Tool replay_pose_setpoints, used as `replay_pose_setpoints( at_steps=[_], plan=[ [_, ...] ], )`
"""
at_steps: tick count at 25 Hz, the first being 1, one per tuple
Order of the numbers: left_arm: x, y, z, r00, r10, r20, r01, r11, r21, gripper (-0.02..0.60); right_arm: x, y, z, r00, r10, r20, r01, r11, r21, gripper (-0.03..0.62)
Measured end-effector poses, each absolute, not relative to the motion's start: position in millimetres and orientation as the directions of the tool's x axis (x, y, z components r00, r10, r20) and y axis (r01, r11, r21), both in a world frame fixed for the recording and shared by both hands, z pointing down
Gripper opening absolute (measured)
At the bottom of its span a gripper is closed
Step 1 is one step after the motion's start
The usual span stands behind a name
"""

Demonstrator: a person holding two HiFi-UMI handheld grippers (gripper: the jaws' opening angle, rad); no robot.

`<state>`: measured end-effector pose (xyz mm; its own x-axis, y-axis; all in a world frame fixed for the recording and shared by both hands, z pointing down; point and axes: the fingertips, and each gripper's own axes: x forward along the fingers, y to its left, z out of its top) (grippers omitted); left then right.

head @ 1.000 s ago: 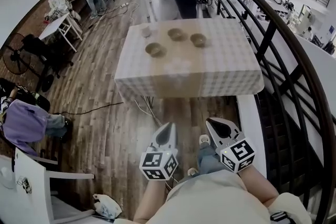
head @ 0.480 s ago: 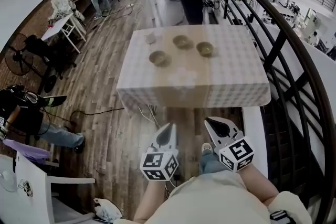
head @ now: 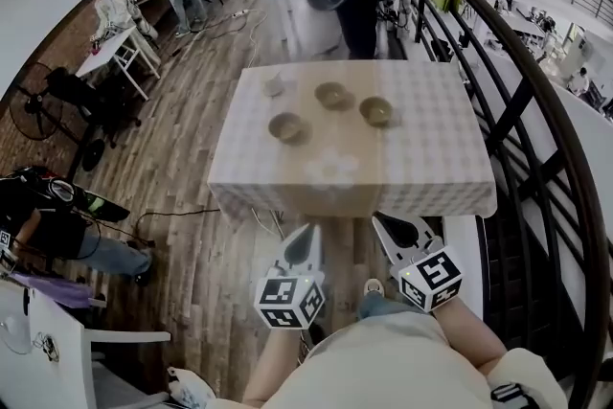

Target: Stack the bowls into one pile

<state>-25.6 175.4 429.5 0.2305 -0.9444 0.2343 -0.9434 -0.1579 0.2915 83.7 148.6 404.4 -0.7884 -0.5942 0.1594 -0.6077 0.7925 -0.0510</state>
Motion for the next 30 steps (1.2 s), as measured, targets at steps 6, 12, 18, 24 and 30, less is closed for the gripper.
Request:
replay_pose_setpoints(
  at_steps=[6, 12, 18, 24, 30],
  plan=[
    [-13, 145, 420, 0.193, -0.952, 0.239, -0.945, -0.116, 0.305, 0.005, 101, 114, 391, -0.8, -0.578, 0.161, -0.591, 0.806, -0.041, 0.0],
    [-3, 114, 425, 0.159, -0.957, 0.242, -0.949, -0.081, 0.305, 0.005, 113, 77, 392, -0.813, -0.561, 0.153, -0.573, 0.819, -0.043, 0.0],
    [5, 88, 426, 0.125, -0.963, 0.239, -0.947, -0.044, 0.318, 0.005, 125, 49, 393, -0.824, -0.544, 0.161, -0.556, 0.83, -0.04, 0.0],
    [9, 75, 427, 0.122, -0.96, 0.25, -0.948, -0.038, 0.316, 0.005, 128, 35, 393, -0.825, -0.542, 0.158, -0.555, 0.831, -0.046, 0.0],
    [7, 62, 428, 0.119, -0.961, 0.251, -0.946, -0.034, 0.321, 0.005, 126, 22, 398, -0.825, -0.541, 0.166, -0.555, 0.83, -0.055, 0.0]
  ],
)
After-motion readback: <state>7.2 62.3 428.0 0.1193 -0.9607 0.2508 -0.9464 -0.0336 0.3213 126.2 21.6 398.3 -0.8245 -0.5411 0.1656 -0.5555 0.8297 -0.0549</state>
